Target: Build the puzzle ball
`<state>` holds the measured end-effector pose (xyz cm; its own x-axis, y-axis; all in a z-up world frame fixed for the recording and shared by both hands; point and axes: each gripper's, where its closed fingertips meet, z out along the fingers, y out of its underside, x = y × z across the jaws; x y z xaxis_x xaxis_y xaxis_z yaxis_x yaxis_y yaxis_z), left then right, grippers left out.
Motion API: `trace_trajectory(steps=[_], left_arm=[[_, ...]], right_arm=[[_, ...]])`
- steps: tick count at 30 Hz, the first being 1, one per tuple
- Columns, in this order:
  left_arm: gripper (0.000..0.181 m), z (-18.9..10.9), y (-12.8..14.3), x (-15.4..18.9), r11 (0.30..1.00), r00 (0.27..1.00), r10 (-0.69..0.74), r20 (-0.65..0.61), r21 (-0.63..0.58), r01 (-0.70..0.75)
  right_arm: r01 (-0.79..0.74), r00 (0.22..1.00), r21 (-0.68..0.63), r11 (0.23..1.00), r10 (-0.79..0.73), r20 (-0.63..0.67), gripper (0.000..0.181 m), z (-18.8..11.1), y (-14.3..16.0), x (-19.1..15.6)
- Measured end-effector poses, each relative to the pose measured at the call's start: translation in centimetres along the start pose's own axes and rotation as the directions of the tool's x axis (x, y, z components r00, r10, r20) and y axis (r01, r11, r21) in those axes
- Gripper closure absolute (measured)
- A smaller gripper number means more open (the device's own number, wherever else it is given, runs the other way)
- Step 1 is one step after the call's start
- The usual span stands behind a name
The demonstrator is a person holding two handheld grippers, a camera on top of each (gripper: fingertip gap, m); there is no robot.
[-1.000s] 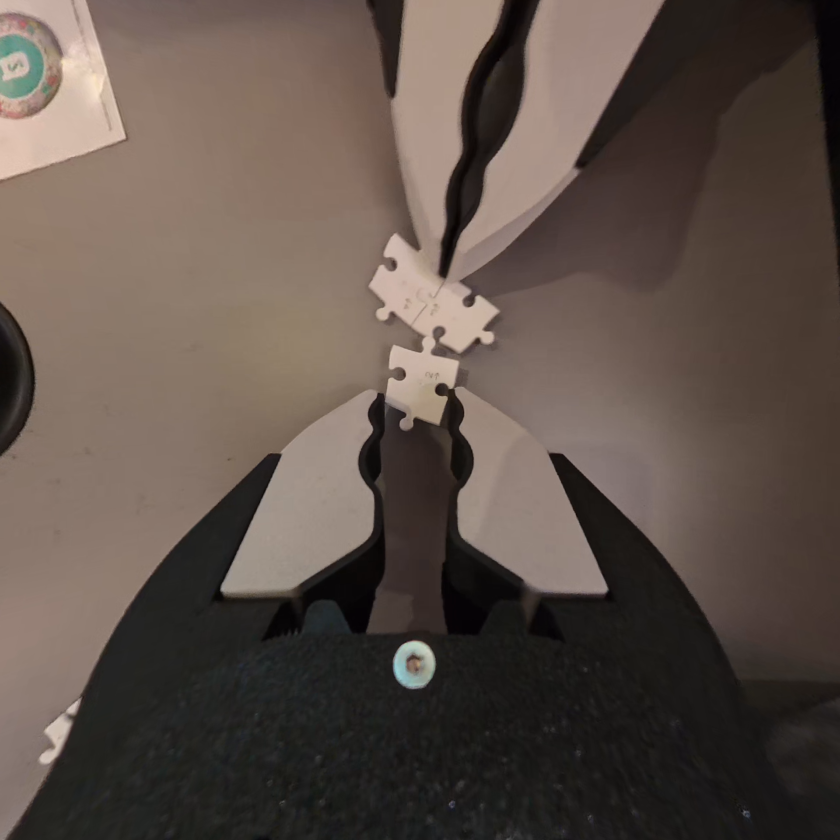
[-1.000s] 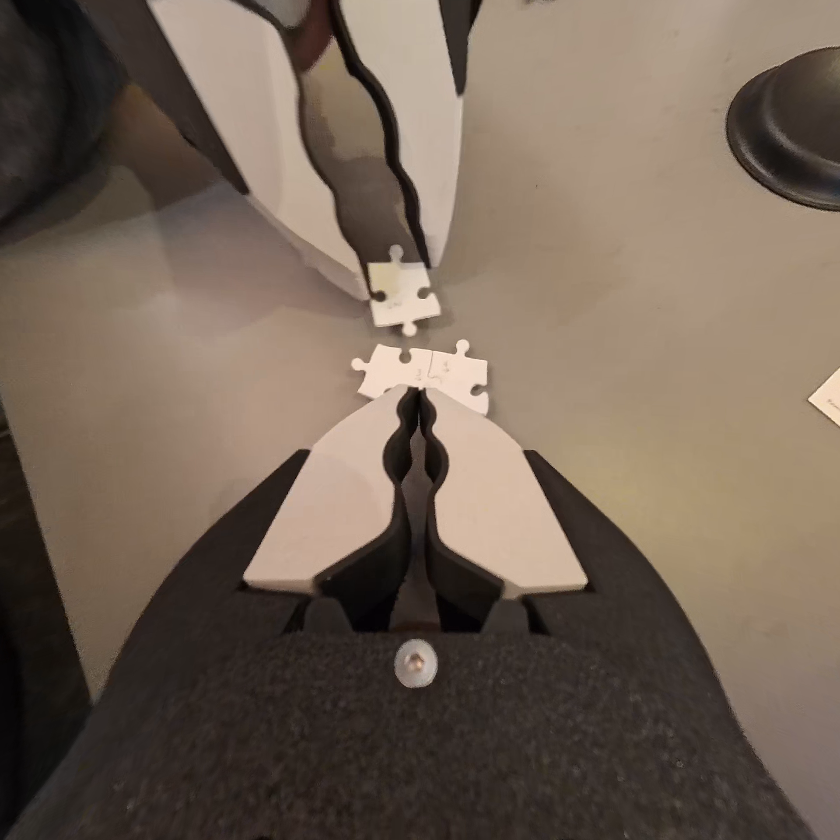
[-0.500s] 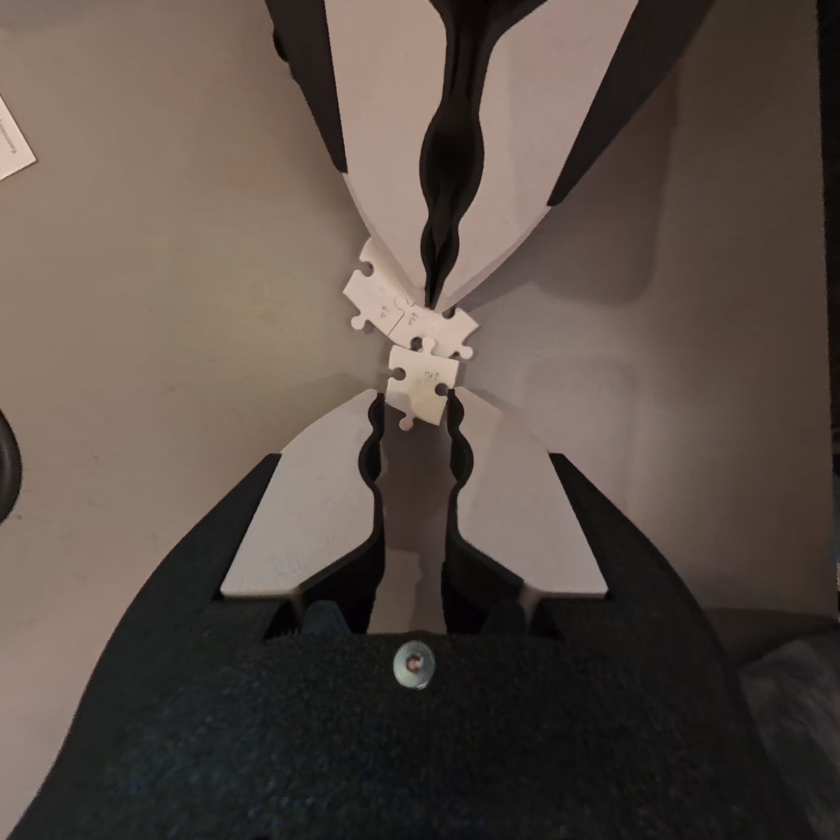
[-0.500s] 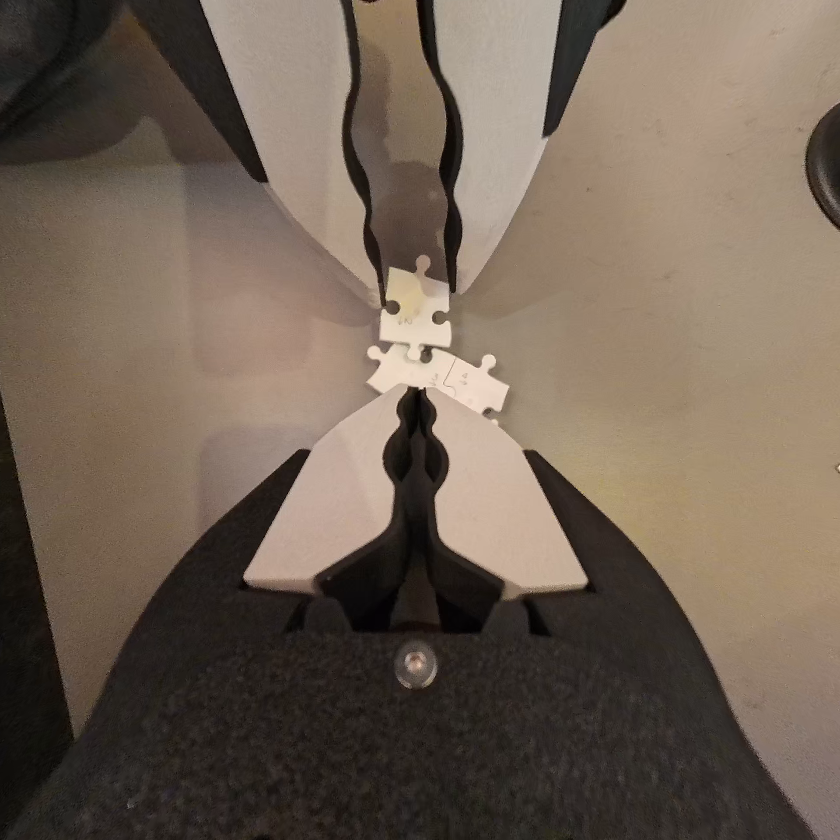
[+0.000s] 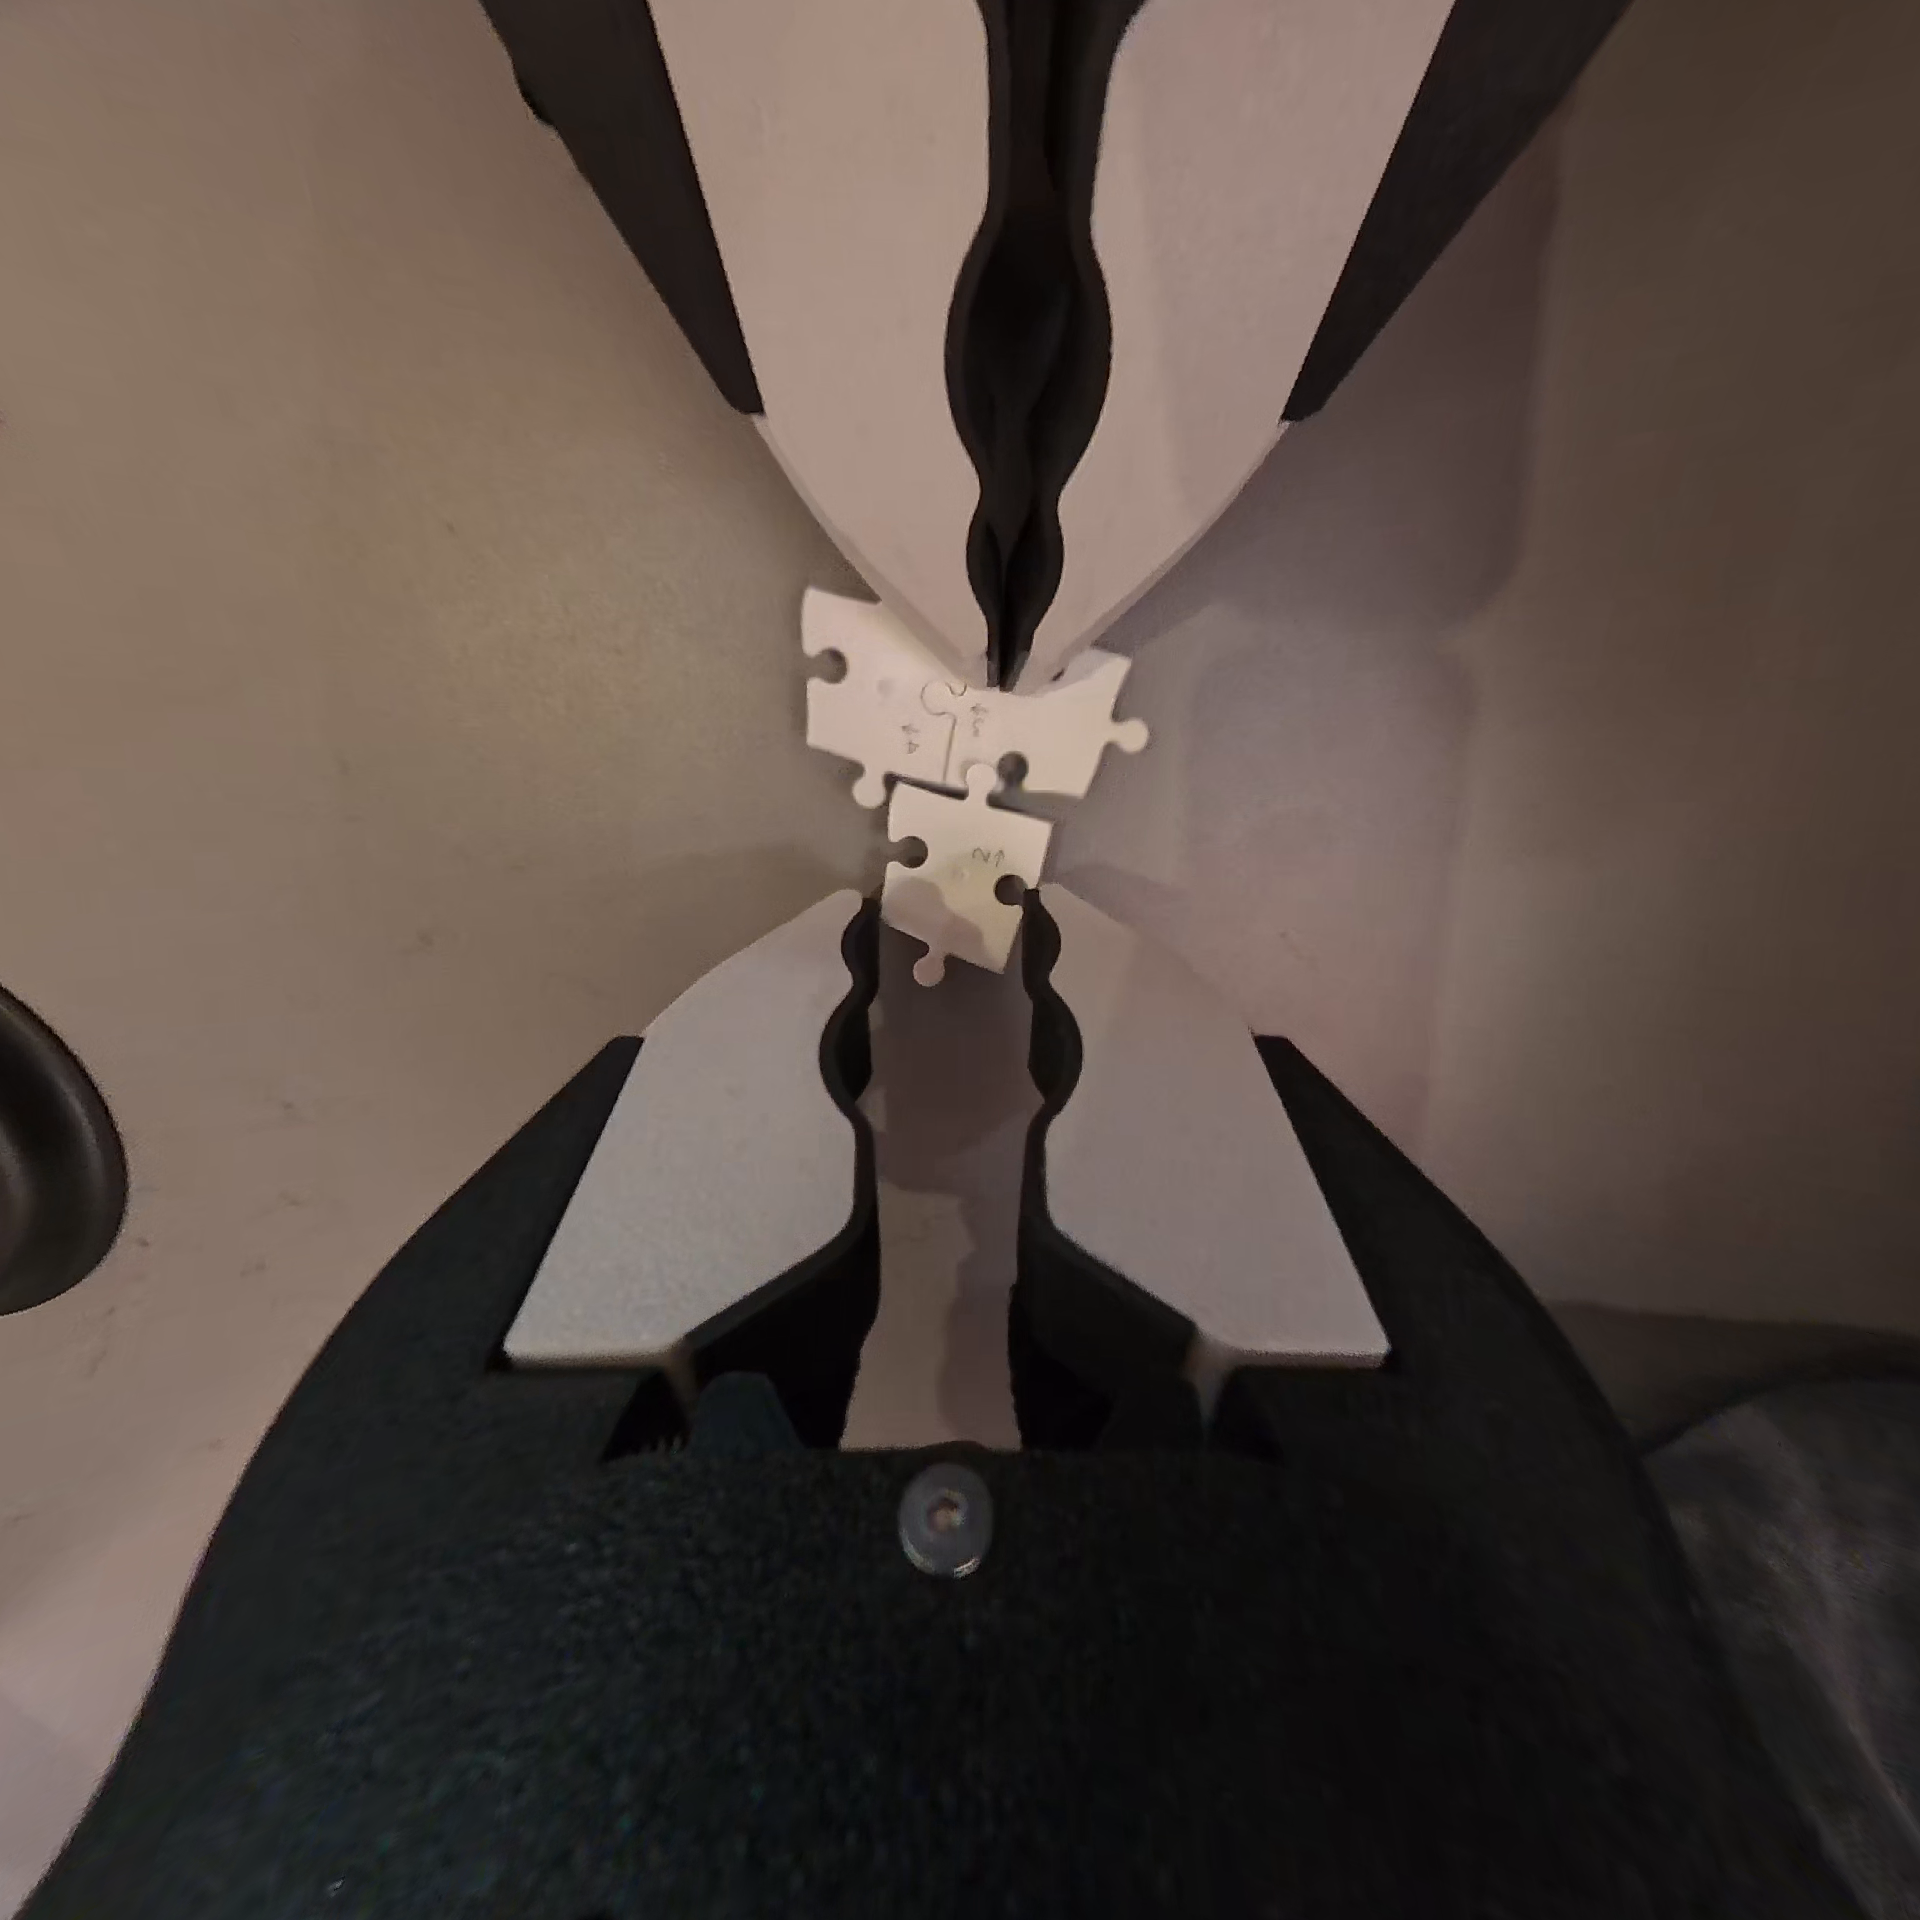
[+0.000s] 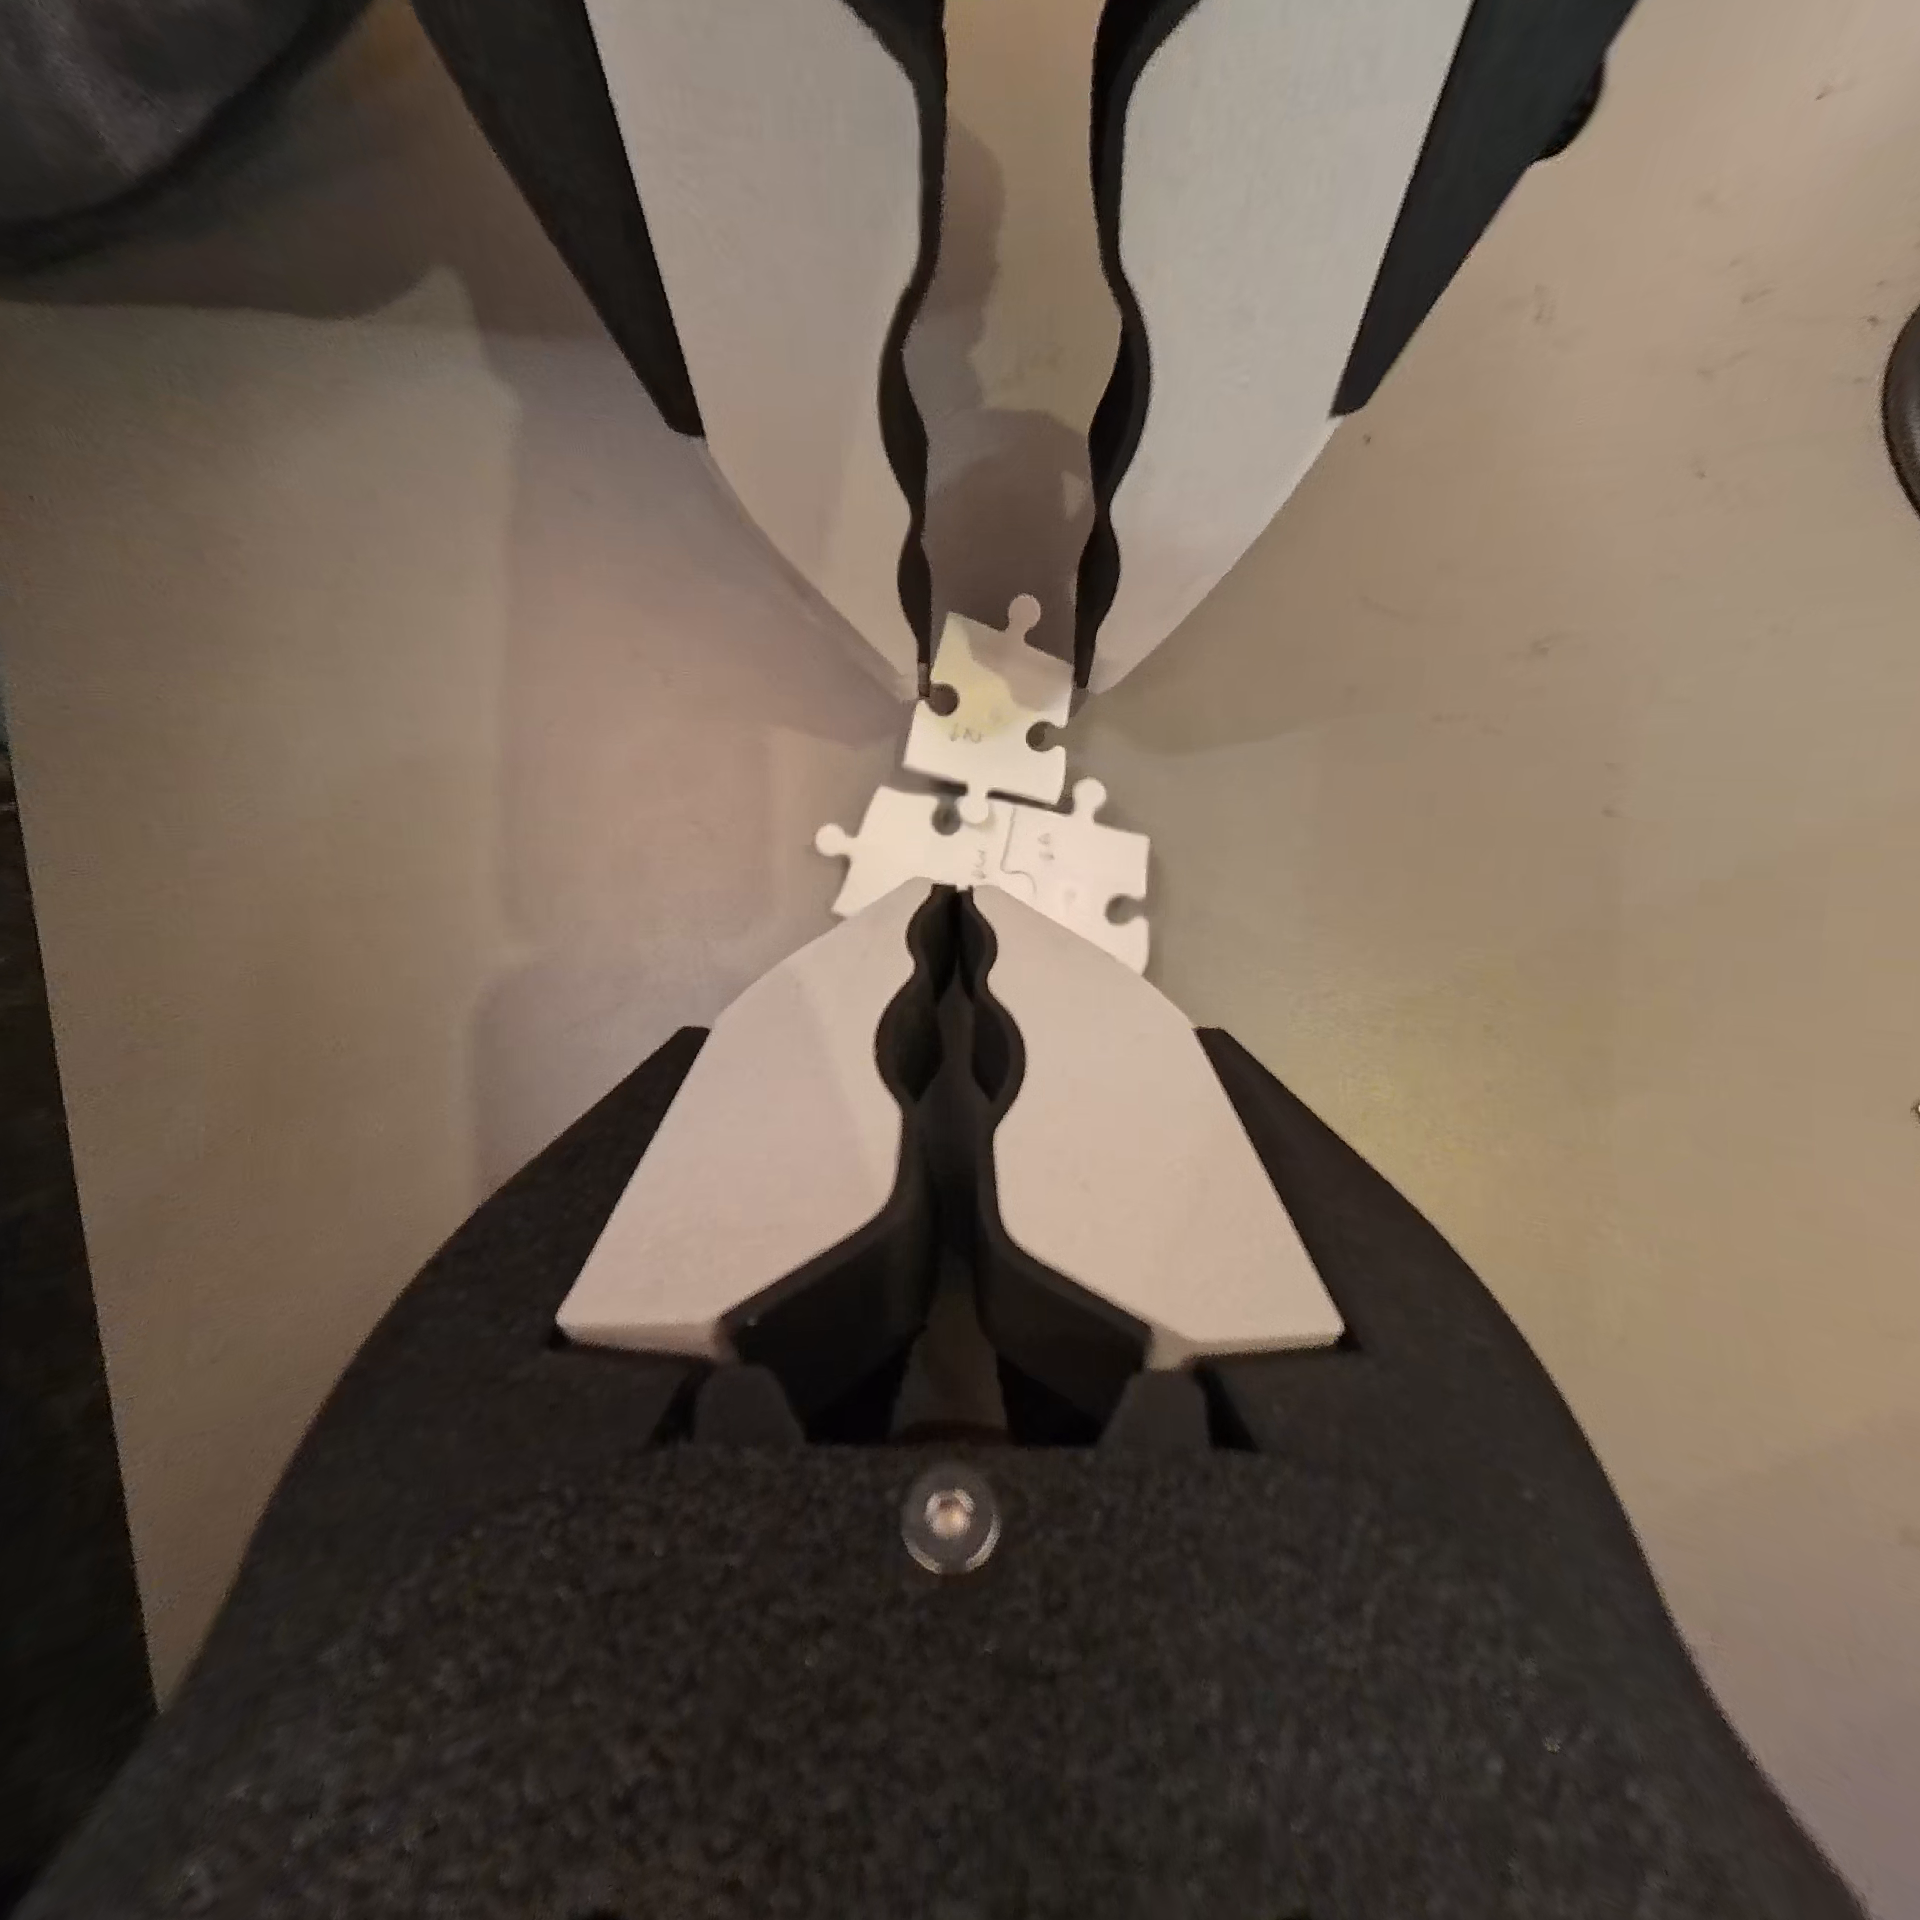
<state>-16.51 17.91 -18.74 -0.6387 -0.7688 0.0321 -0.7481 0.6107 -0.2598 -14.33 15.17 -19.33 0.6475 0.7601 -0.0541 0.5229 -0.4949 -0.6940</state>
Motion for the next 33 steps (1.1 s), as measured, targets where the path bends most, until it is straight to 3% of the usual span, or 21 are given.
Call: trace_trajectory(steps=[14, 21, 33], left_arm=[[0.155, -0.1, -0.4, 1.2, 0.989, 0.994, -0.105, 0.042, 0.110, 0.100], [0.155, 0.0, -1.1, 1.8, 0.961, 0.975, -0.219, 0.027, 0.178, 0.210], [0.156, 0.8, -1.1, 1.8, 0.907, 0.914, -0.400, 0.067, 0.177, 0.383]], right_arm=[[-0.114, 0.993, 0.105, 0.988, 0.115, -0.002, 0.181, -1.1, -0.9, 0.2], [-0.164, 0.986, 0.051, 0.985, 0.164, -0.007, 0.181, -0.4, -0.2, 0.4], [-0.136, 0.989, 0.018, 0.991, 0.137, -0.053, 0.181, 0.0, 0.0, 0.4]])
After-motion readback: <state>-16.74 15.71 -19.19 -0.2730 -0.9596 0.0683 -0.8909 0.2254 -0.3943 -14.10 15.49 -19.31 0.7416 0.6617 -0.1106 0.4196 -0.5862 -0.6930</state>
